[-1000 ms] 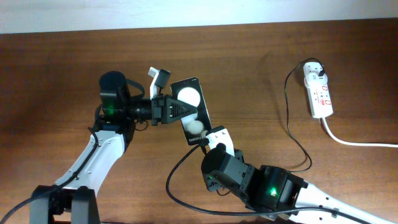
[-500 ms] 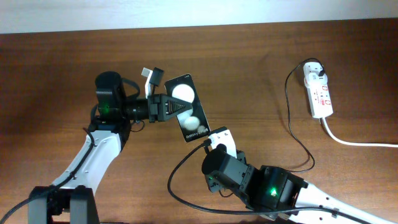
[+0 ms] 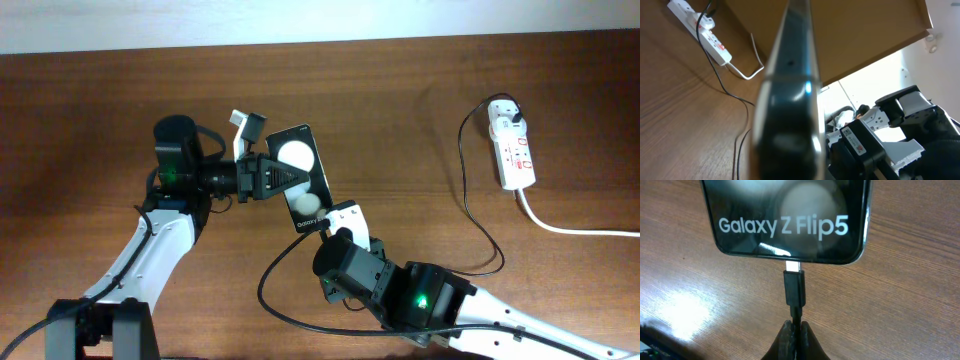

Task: Plug charger to phone and switch on socket
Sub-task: 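Push the USB-C plug up into the phone's port with the right gripper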

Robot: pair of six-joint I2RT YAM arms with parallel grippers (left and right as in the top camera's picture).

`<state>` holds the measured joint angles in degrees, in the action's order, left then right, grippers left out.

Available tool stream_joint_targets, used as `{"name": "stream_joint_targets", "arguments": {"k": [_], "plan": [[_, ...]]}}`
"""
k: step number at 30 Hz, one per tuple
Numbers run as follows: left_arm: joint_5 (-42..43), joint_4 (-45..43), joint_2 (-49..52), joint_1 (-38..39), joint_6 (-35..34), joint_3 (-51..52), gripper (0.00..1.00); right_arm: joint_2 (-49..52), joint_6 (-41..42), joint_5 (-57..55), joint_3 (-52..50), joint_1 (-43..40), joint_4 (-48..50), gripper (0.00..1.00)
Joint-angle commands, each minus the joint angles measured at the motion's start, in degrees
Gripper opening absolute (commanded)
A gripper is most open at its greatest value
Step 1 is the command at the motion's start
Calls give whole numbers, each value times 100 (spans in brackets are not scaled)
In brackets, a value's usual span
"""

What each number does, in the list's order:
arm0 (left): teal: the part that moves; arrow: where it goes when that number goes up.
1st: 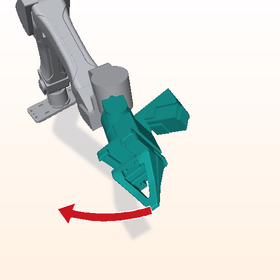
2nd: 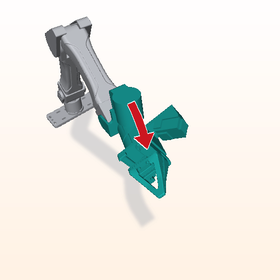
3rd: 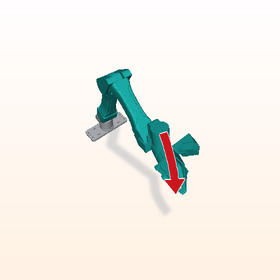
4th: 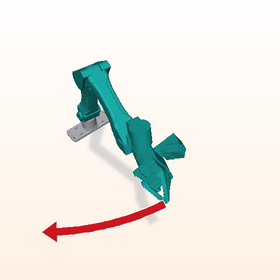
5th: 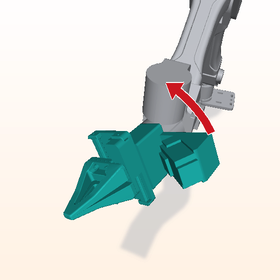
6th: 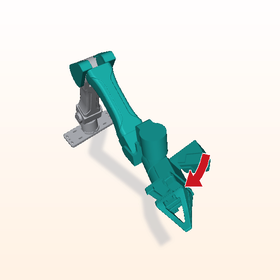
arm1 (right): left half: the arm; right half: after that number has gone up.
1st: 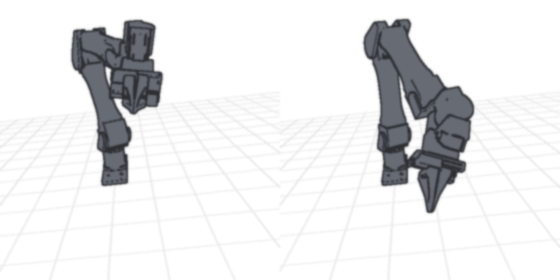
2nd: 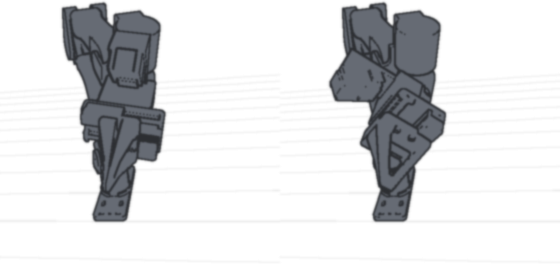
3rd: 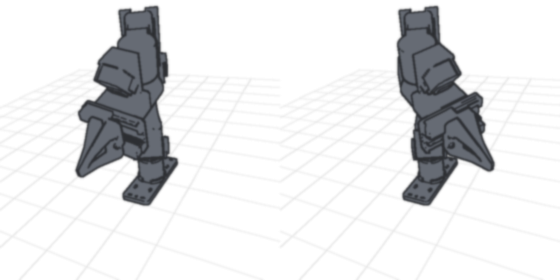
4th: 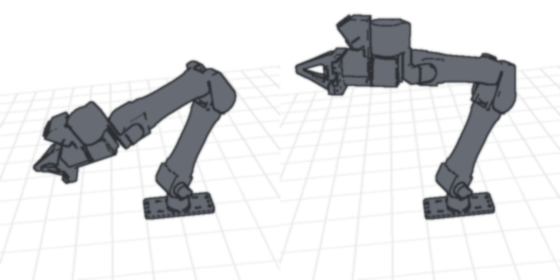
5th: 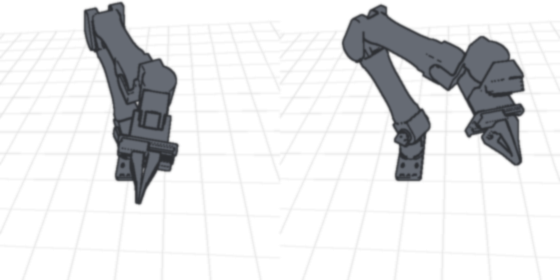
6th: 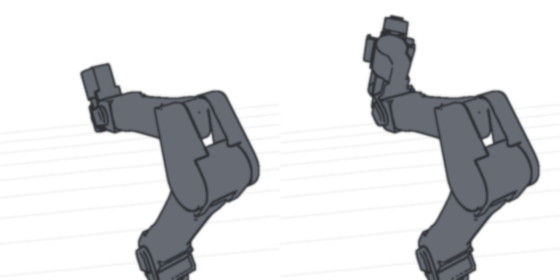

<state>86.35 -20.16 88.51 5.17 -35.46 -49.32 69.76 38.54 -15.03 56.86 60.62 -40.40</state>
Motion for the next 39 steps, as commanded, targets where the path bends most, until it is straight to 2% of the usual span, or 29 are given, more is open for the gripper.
{"name": "stream_joint_targets", "arguments": {"k": [1, 30, 33, 39], "plan": [[-20, -28, -22, 7, 216, -42, 0, -17, -37, -44, 114, -33, 22, 4], [-17, 232, -22, 7, 214, -42, 0, -17, 92, -46, 114, -33, 190, 4], [92, 229, -22, 7, 216, -42, 0, -17, 72, -343, 114, -35, 195, 4], [385, 323, -22, 9, 302, -42, 0, -17, -433, -527, 114, -35, 909, 4]]}}
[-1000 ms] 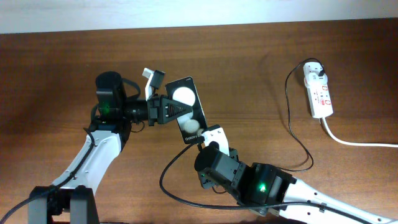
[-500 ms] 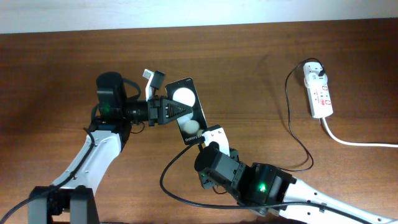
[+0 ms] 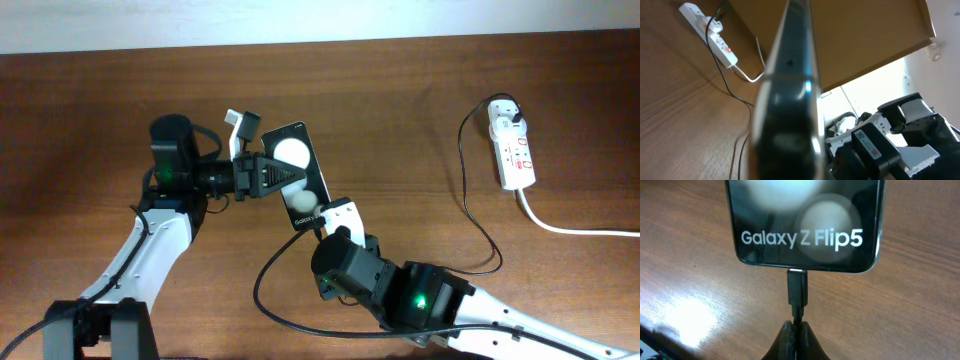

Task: Plug charger to phone and switch on socket

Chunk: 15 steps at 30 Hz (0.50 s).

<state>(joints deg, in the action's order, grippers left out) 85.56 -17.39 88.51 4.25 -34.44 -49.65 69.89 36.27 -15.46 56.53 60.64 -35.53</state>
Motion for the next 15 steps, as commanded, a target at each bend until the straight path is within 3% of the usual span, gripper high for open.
{"name": "stream_joint_targets", "arguments": {"k": [1, 4, 9, 14, 15], "plan": [[463, 57, -22, 101, 201, -9, 0, -31, -286, -540, 146, -42, 459, 4], [463, 61, -22, 101, 199, -4, 0, -33, -306, -638, 146, -39, 448, 5], [256, 57, -22, 94, 286, -4, 0, -28, -304, 111, 144, -33, 343, 19], [122, 57, -22, 94, 282, -4, 0, 157, -282, 177, 144, -31, 22, 19], [133, 61, -22, 94, 282, -4, 0, 249, -282, 173, 144, -31, 39, 14]]}}
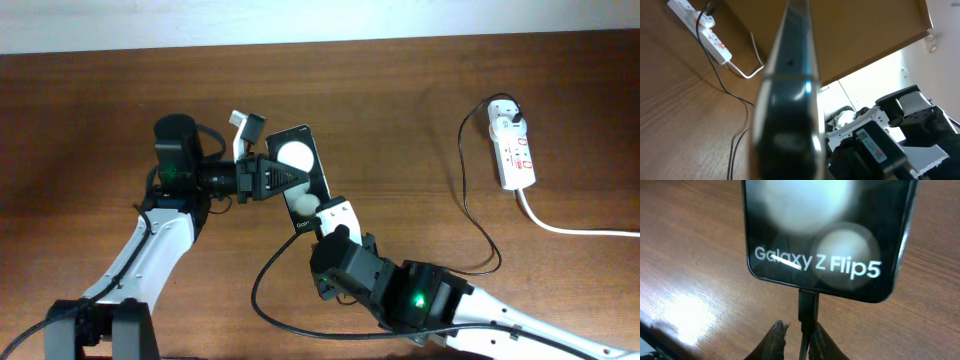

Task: Plug charger to phone and switch on socket

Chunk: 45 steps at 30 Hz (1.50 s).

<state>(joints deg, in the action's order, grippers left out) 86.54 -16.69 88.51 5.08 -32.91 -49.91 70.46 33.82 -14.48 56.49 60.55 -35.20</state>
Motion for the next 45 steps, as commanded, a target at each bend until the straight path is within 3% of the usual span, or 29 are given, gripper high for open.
{"name": "stream_joint_targets", "arguments": {"k": [1, 4, 11, 17, 19, 22, 23, 24, 27, 29, 32, 36, 41, 45], "plan": [[85, -9, -22, 11, 129, 22, 0, 203, -37, 55, 149, -22, 24, 12], [190, -9, -22, 11, 131, 22, 0, 136, -39, -352, 160, -26, 31, 4], [365, 737, -22, 17, 131, 22, 0, 127, -236, -756, 909, -28, 33, 4], [363, 1375, -22, 15, 127, 22, 0, 127, -234, -846, 927, -26, 199, 4], [310, 1379, -22, 15, 127, 22, 0, 127, -234, -732, 927, -20, 4, 17], [-411, 1379, -22, 11, 127, 22, 0, 20, -232, -70, 942, -22, -247, 34], [-708, 1381, -22, 13, 52, 22, 0, -96, -229, 96, 942, -22, -328, 46], [-979, 1379, -22, 17, -140, 22, 0, -249, -229, 251, 944, -22, -422, 52], [-2017, 1379, -22, 306, -245, -22, 0, -1276, -227, 487, 953, -22, -938, 62], [-3010, 1488, -22, 741, -243, -199, 0, -2201, -232, 483, 953, -22, -1250, 80], [-3950, 2133, 4, 1180, 24, -651, 0, -3040, -229, 463, 953, -22, -1880, 97], [-4127, 3521, 726, 1276, 791, -1906, 0, -3161, -229, 466, 940, -22, -2651, 99], [-4135, 6524, 2802, 1276, 2645, -4452, 0, -3045, -229, 485, 931, -22, -2898, 99], [-3858, 6929, 3534, 1276, 2830, -4684, 0, -3045, -229, 487, 931, -22, -2896, 99]]}}
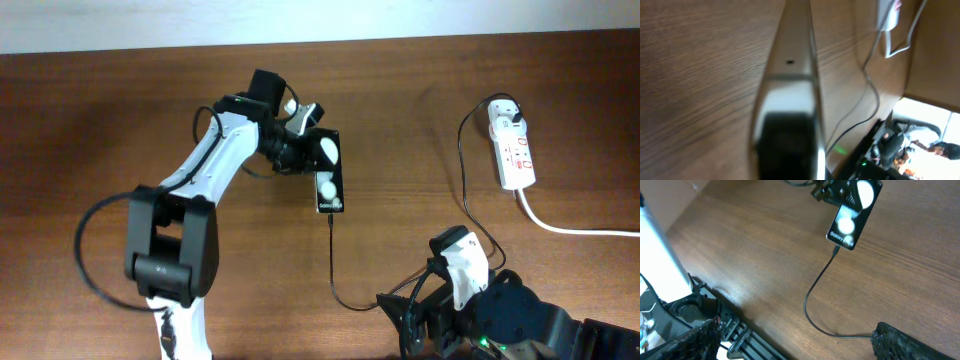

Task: Plug charger to phone and switch on socket
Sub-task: 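Lower the phone flat onto the table with the left gripper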

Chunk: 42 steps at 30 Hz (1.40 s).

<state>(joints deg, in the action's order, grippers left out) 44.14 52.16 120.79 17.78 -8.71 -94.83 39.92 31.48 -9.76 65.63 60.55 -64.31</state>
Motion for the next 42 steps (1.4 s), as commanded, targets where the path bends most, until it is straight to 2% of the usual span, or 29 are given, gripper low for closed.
{"name": "stream_joint_targets", "arguments": {"k": [1, 18, 20, 24, 33, 36, 38, 40, 42], "plan": [[455, 42, 455, 7, 409, -192, 0, 9, 4, 13, 17, -22, 15, 99], [271, -219, 1335, 382, 404, -181, 0, 9, 4, 13, 17, -22, 15, 99], [20, -262, 1338, 382, 407, -181, 0, 9, 4, 13, 17, -22, 15, 99], [-538, -262, 1340, 382, 407, -181, 4, 9, 4, 13, 17, -22, 15, 99], [-841, -286, 1340, 382, 407, -181, 7, 9, 4, 13, 17, -22, 15, 99], [-863, -286, 1340, 382, 407, -181, 11, 9, 4, 15, 17, -22, 15, 99], [-861, -282, 1340, 382, 407, -181, 18, 9, 4, 13, 17, -22, 15, 99], [-861, -284, 1340, 382, 407, -181, 16, 9, 4, 13, 17, -22, 15, 99], [-859, -282, 1340, 382, 407, -181, 20, 9, 4, 13, 17, -22, 15, 99]]}}
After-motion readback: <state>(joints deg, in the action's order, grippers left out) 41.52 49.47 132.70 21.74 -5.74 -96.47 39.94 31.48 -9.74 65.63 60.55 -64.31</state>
